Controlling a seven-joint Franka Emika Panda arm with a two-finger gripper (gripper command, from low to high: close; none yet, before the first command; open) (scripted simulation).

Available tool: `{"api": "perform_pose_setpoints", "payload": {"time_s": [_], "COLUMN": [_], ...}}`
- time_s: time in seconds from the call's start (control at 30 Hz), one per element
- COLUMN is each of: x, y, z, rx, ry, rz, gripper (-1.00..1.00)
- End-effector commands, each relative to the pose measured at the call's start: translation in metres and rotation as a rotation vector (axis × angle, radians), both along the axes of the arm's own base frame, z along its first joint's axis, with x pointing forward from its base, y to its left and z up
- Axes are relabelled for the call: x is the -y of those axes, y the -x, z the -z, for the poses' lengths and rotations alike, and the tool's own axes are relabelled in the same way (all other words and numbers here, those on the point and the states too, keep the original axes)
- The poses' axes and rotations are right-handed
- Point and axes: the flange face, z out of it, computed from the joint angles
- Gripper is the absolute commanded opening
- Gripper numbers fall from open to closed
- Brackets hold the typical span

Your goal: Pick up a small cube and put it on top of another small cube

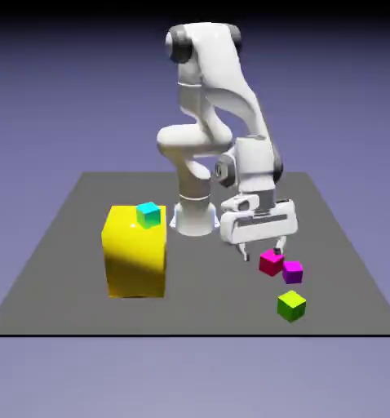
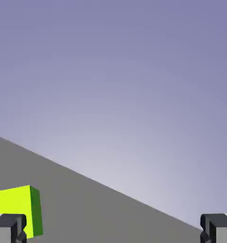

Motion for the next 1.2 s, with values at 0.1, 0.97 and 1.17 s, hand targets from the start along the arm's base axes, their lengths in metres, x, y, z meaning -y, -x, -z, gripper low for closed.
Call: {"api": "perform_pose_setpoints", "payload": {"time_s": [0.1,0.97,1.17], "x": [-0.040,0.079,0.162], "y": [0.007,-0.010,0.011], "z": [0.049,-0.031,-0.092], "rx": [-0.094,-0.122,-0.121], "ry": [0.016,0.077,0.071], "rz": [-0.085,0.255,0.505], "gripper": [0.00,-1.00,-1.00]}}
